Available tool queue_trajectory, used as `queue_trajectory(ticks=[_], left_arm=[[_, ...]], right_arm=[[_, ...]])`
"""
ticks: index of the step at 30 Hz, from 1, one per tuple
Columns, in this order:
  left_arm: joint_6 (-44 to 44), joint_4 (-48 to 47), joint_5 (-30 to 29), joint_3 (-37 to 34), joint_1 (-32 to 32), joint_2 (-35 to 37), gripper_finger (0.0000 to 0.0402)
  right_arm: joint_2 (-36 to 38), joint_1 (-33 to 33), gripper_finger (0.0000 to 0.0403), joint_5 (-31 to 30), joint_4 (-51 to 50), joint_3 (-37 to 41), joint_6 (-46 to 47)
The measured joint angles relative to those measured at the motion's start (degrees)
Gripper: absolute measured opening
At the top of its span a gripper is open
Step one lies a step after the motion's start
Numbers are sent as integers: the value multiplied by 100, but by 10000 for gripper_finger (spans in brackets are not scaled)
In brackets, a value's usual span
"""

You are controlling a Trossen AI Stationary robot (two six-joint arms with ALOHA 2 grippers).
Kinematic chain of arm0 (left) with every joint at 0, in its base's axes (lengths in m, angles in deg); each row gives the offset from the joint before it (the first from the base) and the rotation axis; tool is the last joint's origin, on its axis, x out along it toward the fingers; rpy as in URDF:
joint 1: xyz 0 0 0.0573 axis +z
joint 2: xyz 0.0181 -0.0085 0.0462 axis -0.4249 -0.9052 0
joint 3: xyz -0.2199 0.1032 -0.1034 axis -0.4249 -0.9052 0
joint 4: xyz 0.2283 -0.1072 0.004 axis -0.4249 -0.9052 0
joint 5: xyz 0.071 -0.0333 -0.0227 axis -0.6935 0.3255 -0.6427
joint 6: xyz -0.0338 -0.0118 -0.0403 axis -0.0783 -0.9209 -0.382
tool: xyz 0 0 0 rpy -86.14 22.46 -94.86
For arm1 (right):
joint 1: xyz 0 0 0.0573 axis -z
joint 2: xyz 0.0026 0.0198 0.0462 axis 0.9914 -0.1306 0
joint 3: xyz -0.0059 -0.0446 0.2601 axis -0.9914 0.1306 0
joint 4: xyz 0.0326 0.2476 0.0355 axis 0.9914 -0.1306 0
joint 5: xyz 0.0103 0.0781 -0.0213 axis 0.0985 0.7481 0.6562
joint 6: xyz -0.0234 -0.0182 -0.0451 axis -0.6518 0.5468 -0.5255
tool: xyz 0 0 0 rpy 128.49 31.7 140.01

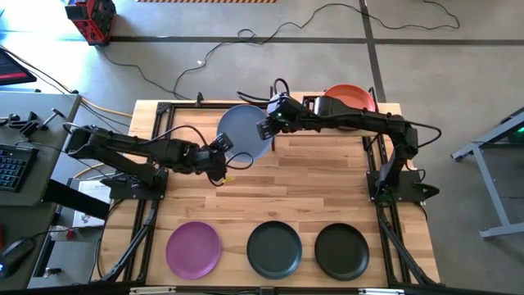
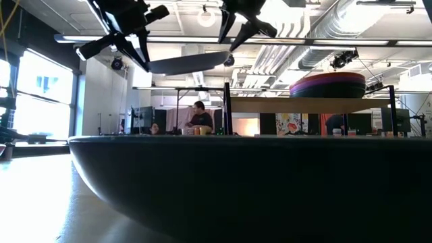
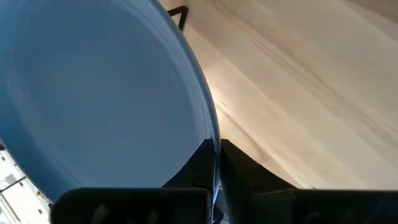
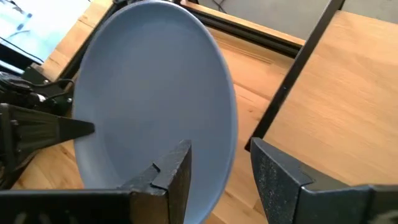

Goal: Place and stack plates onto a shelf
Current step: Put the blue plate on the shelf

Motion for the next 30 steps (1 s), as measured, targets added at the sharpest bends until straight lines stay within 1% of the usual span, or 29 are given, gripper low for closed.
queue_trajectory(ticks=[8, 12, 17, 24, 25, 30], left_arm=[[17, 422, -234, 0, -123, 0, 1], [265, 469, -247, 0, -149, 2, 1], [399, 422, -229, 0, -147, 2, 1], [356, 419, -149, 0, -147, 2, 3], [292, 421, -149, 0, -147, 2, 4], [26, 428, -139, 0, -149, 2, 12]], right_arm=[[-1, 15, 147, 3, -79, 0, 0], [-1, 14, 139, 11, -110, 0, -4], [-1, 16, 100, 108, -110, 0, -15], [-1, 16, 13, 171, -230, 0, -60], [-1, 19, 7, 193, -228, 0, -109], [-1, 16, 3, 229, -272, 0, -42]])
